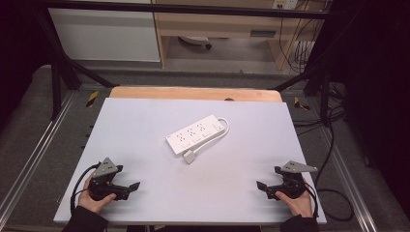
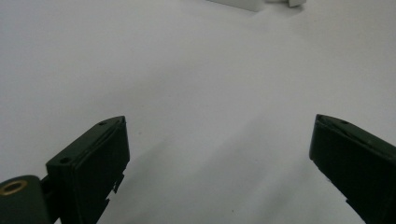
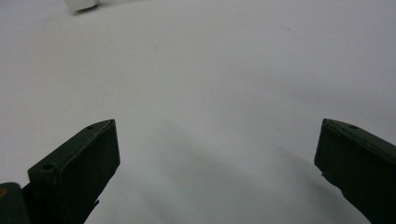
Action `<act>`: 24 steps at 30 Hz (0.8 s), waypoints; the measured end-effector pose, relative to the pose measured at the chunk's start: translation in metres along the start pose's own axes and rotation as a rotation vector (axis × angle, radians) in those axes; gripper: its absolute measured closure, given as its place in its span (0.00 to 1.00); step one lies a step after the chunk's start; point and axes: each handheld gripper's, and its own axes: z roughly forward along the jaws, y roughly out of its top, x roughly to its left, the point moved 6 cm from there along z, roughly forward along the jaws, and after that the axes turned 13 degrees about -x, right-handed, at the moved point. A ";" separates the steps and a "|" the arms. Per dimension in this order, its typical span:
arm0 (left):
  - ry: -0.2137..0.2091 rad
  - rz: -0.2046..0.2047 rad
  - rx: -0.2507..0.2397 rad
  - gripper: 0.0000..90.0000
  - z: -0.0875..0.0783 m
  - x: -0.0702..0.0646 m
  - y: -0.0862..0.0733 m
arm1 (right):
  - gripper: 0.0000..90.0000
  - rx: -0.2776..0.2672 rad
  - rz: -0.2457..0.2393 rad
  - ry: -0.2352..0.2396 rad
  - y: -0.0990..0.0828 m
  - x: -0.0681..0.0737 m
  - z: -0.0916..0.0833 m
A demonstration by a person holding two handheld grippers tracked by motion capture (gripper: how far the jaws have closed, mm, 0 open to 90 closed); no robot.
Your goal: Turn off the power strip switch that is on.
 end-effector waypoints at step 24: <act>0.005 -0.012 0.010 0.05 0.001 0.000 -0.003 | 0.01 0.024 -0.023 0.012 0.000 0.009 0.006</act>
